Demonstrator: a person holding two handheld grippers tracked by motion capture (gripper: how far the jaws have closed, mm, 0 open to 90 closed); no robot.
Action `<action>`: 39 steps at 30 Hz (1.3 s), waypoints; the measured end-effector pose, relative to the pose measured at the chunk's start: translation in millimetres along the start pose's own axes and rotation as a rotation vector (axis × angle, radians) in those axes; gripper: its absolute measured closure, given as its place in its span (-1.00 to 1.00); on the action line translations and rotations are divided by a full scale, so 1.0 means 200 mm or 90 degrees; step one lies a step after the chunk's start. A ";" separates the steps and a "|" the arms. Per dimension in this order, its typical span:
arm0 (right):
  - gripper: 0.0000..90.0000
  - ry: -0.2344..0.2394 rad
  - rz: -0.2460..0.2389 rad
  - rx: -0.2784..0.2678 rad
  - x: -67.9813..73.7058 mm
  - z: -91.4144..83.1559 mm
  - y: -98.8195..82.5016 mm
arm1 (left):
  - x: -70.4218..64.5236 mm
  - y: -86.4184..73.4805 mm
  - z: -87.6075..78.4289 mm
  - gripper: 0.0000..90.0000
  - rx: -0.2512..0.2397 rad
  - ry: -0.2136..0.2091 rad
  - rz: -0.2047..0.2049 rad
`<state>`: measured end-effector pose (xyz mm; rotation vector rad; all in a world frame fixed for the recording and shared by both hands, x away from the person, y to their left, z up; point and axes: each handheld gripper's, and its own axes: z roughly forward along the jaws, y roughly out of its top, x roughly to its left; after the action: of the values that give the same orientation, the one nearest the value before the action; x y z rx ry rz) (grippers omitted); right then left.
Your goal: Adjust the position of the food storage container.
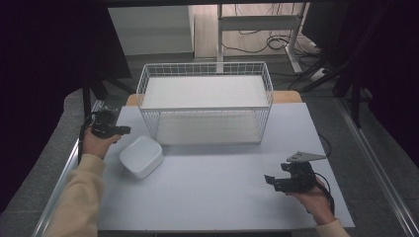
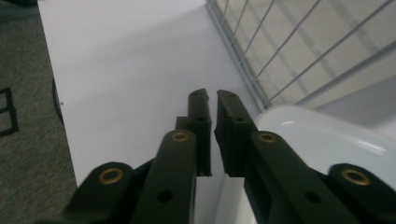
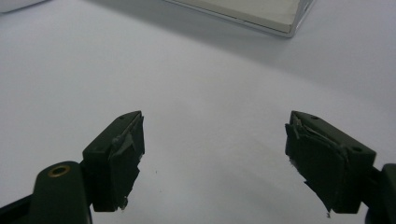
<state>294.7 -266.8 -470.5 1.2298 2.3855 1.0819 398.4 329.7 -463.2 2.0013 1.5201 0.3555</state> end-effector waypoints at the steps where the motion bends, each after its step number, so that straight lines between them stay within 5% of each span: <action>1: -0.57 -0.001 -0.001 0.000 0.00 0.00 0.00 | 0.01 0.00 0.02 0.92 0.013 0.002 0.002; 17: -0.57 -0.006 0.002 0.007 -0.01 0.01 -0.01 | -0.02 -0.07 0.07 1.00 0.068 -0.019 0.040; 28: -0.57 -0.005 -0.001 0.012 0.00 0.02 -0.01 | -0.05 -0.12 0.05 1.00 0.076 -0.034 0.034; 39: -0.57 -0.003 0.000 0.014 0.01 0.02 -0.01 | -0.16 -0.17 0.03 1.00 0.089 -0.068 0.047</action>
<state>294.7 -264.4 -474.5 1.2371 2.3998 1.0545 364.5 304.8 -483.7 2.1535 1.4423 0.1735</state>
